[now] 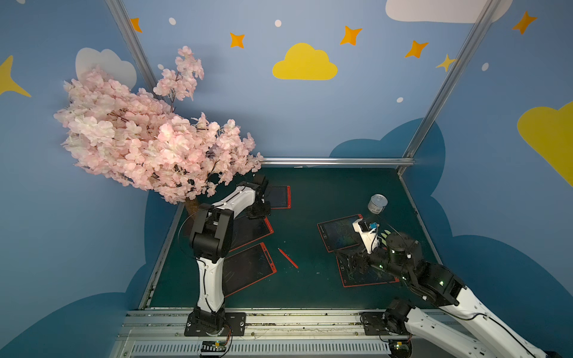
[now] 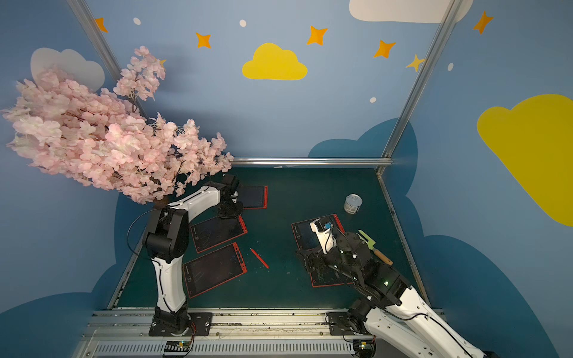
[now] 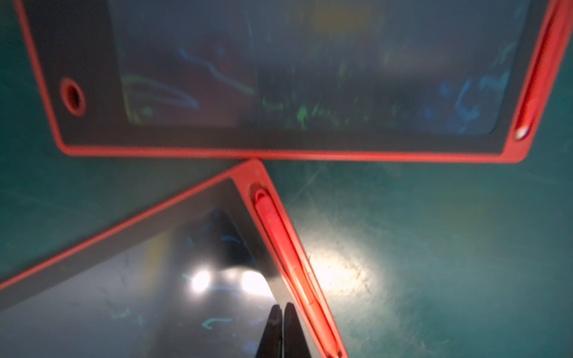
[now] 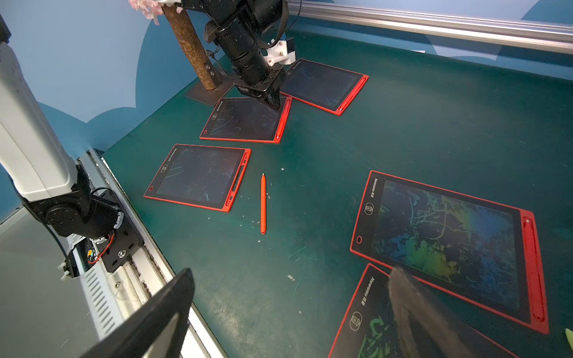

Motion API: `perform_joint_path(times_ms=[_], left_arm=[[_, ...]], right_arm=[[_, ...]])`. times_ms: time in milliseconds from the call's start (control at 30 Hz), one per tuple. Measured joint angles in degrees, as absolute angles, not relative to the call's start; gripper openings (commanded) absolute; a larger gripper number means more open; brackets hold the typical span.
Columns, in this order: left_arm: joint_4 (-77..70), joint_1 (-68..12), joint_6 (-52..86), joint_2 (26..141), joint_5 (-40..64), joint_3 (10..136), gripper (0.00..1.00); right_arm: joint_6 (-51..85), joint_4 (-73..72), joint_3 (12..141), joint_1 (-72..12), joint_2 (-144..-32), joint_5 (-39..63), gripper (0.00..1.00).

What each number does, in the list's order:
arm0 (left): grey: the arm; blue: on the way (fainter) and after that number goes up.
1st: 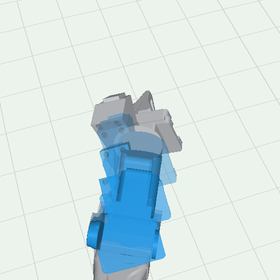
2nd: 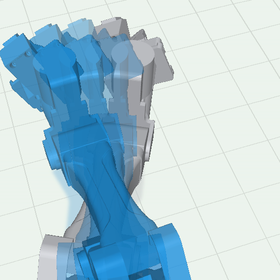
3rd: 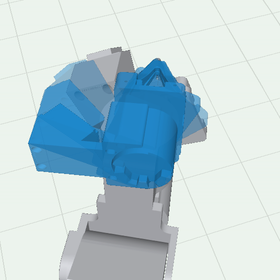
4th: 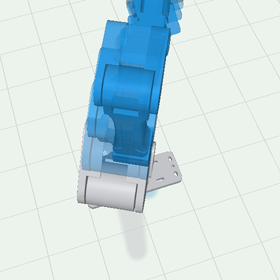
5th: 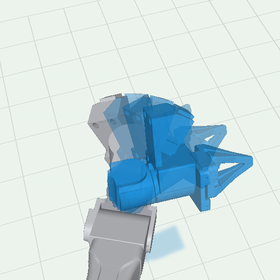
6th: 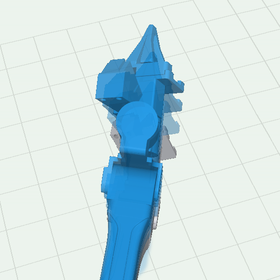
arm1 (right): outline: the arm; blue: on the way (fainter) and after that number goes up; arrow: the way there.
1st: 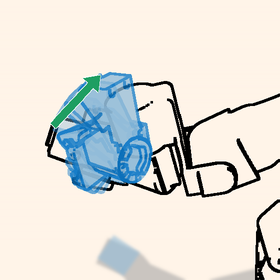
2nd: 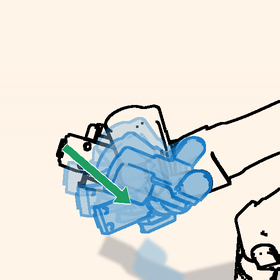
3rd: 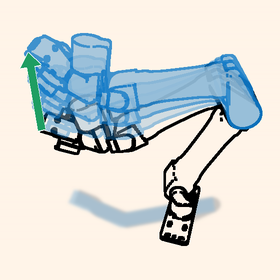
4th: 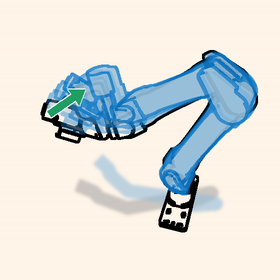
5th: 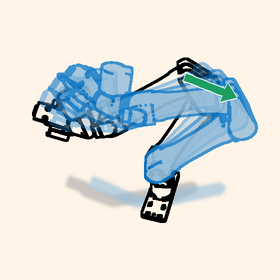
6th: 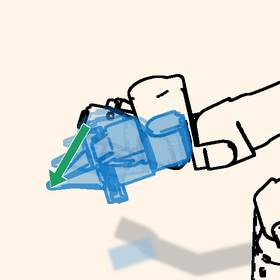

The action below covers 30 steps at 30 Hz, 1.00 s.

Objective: Place the stylus back onto the writing tablet
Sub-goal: Place the stylus on the writing tablet.

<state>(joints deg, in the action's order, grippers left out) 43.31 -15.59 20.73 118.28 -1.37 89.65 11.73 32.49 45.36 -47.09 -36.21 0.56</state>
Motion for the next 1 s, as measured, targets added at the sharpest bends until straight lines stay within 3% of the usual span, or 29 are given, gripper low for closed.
perform_joint_path(times_ms=[1000], left_arm=[[42.68, -15.40, 20.88, 122.61, -0.45, 92.25, 0.04]], right_arm=[[11.75, 33.30, 45.36, -47.09, -36.21, 0.43, 0.97]])
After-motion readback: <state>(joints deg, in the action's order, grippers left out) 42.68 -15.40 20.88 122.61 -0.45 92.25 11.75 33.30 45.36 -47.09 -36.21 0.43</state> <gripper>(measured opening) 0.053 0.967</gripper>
